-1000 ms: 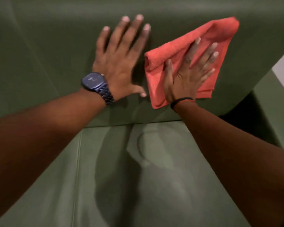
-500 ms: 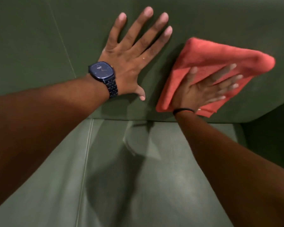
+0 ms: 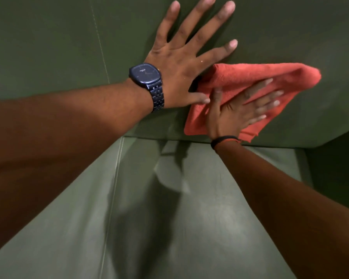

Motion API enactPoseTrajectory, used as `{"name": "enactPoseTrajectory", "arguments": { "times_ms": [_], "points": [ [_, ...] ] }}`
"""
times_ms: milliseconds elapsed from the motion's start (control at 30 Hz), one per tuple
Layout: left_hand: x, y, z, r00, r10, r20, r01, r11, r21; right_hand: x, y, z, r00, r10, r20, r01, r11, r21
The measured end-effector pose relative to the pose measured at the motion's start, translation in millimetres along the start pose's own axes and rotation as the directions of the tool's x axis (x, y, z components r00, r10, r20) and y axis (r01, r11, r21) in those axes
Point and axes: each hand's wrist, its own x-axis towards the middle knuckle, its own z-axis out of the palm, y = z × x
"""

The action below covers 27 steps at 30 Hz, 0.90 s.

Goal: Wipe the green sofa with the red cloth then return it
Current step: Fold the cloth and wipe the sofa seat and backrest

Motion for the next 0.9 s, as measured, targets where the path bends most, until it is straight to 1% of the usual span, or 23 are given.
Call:
{"name": "enactPoseTrajectory", "arguments": {
  "times_ms": [100,133,200,267,333,400,467,500,567,633,733,833,900],
  "points": [
    [4,11,-6,0.995,-0.094,-0.018,0.094,0.995,-0.035,0,1,-8,0.994,-0.059,0.090,0.063,0.997,-0.046],
    [6,14,-8,0.993,-0.121,-0.013,0.120,0.992,-0.031,0,1,-11,0.988,-0.093,0.122,0.101,0.993,-0.061],
    [11,22,-10,0.992,-0.128,0.022,0.127,0.992,0.017,5,4,-25,0.968,-0.200,0.152,0.218,0.969,-0.118],
    [14,26,-14,0.990,-0.114,0.082,0.111,0.993,0.037,21,7,-42,0.933,-0.339,0.118,0.358,0.901,-0.243],
    [12,30,-20,0.983,-0.124,0.138,0.129,0.991,-0.025,41,7,-61,0.892,-0.443,0.089,0.445,0.830,-0.337],
    [4,27,-27,0.975,-0.164,0.149,0.176,0.982,-0.070,60,2,-77,0.854,-0.502,0.138,0.516,0.777,-0.360],
    [-12,21,-41,0.966,-0.226,0.127,0.236,0.969,-0.070,69,-12,-88,0.801,-0.543,0.251,0.598,0.728,-0.334],
    [-22,16,-51,0.957,-0.263,0.123,0.271,0.961,-0.055,67,-22,-92,0.760,-0.566,0.318,0.648,0.698,-0.306],
    [-42,6,-71,0.938,-0.323,0.124,0.328,0.944,-0.022,55,-42,-98,0.649,-0.617,0.446,0.745,0.635,-0.206],
    [-75,-9,-99,0.914,-0.381,0.142,0.379,0.925,0.041,29,-72,-98,0.545,-0.660,0.517,0.796,0.601,-0.073],
    [-138,-36,-136,0.870,-0.461,0.177,0.445,0.887,0.122,-22,-127,-98,0.431,-0.716,0.549,0.825,0.559,0.082],
    [-205,-67,-181,0.799,-0.566,0.203,0.532,0.823,0.199,-77,-195,-104,0.290,-0.780,0.555,0.868,0.459,0.191],
    [-242,-81,-216,0.760,-0.626,0.176,0.589,0.777,0.220,-106,-240,-115,0.209,-0.815,0.540,0.880,0.397,0.259]
  ]
}}
